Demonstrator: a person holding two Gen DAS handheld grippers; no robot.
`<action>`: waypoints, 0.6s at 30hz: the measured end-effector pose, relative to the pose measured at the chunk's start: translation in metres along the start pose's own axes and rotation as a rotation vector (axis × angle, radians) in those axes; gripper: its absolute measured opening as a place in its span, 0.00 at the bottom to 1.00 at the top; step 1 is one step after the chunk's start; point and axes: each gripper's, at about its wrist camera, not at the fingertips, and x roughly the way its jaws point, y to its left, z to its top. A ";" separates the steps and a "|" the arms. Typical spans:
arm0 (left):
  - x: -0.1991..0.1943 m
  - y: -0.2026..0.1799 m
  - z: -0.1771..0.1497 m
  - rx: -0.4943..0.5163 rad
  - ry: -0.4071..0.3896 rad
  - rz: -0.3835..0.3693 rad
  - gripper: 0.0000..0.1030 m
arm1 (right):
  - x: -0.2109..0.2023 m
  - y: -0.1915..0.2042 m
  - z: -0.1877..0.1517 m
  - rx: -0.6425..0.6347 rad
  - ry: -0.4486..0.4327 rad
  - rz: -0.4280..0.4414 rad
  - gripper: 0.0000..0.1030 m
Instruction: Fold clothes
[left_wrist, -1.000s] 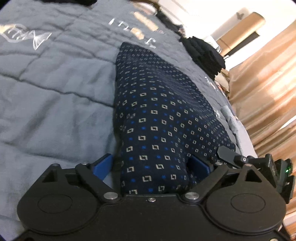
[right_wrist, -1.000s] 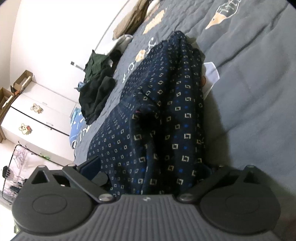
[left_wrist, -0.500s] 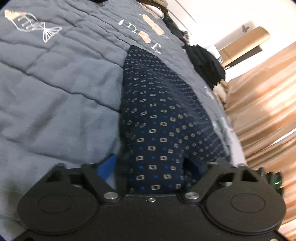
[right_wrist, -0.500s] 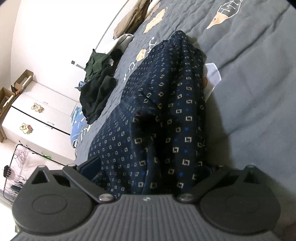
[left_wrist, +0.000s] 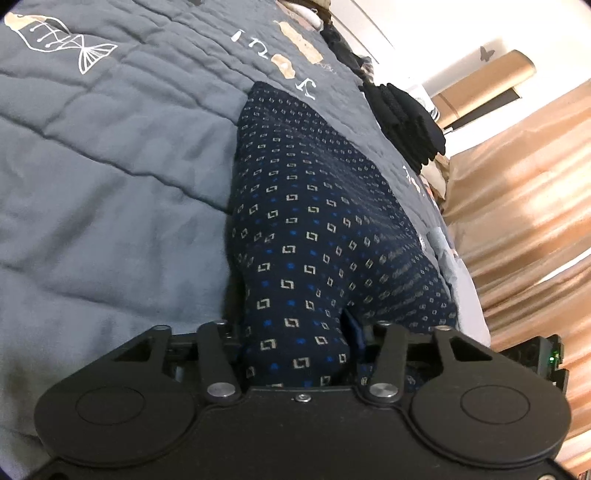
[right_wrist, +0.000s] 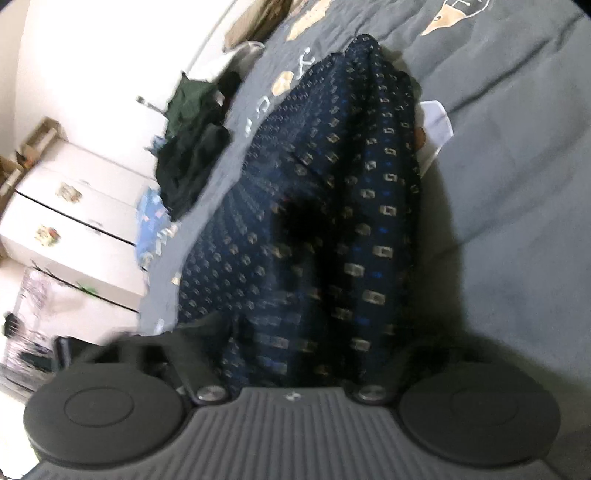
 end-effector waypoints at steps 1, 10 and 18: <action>-0.003 -0.002 0.000 0.000 -0.008 -0.005 0.33 | -0.001 0.001 0.000 0.007 0.000 -0.002 0.34; -0.021 -0.020 -0.008 -0.007 -0.055 -0.033 0.26 | -0.026 0.012 0.002 0.040 -0.012 0.056 0.31; -0.018 -0.039 -0.030 0.028 -0.044 0.008 0.25 | -0.043 -0.004 -0.001 0.056 0.015 0.030 0.31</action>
